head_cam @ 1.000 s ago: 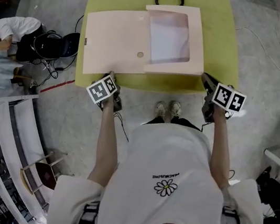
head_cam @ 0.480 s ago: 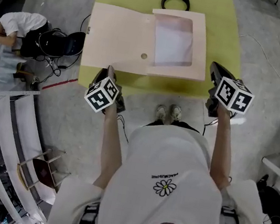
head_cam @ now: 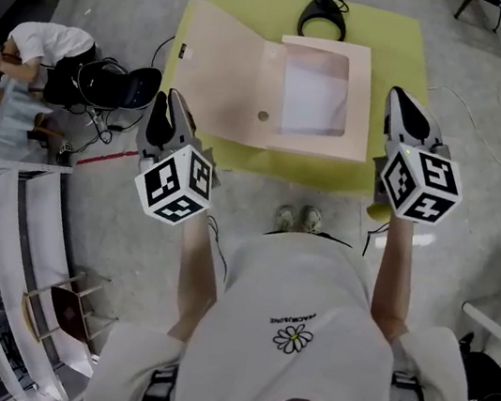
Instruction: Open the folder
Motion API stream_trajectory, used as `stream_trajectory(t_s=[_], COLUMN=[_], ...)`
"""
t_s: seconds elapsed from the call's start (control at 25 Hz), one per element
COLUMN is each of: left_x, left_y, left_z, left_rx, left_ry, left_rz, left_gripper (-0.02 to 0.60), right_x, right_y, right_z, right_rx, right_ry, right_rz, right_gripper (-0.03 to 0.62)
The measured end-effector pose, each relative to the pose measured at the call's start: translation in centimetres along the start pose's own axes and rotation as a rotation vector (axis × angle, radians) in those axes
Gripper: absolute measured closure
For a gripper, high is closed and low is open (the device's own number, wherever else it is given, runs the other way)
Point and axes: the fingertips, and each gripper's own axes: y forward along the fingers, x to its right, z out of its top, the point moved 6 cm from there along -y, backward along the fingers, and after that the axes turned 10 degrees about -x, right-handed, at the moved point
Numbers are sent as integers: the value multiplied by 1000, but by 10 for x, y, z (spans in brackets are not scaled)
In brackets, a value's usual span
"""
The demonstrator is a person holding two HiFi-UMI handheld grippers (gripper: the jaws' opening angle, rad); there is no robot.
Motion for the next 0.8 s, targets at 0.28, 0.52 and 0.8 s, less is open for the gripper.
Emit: stream_trajectory(t_s=[0.28,0.52,0.8], left_x=[71,125,146], left_y=[-21,-31,-37], left_z=[53,38,33], left_rx=[166,197,173], left_ry=[136,111,94], left_rz=[-165,-339,-407], left_gripper=[556,566,566], right_x=[-33,-59,-73], right_y=[-21,-27,-34], right_z=[27,22,8], right_rx=[142,198,188], right_ry=[-111,-154,-178], right_rz=[-23,-19,-49], right_gripper=[580,580,580])
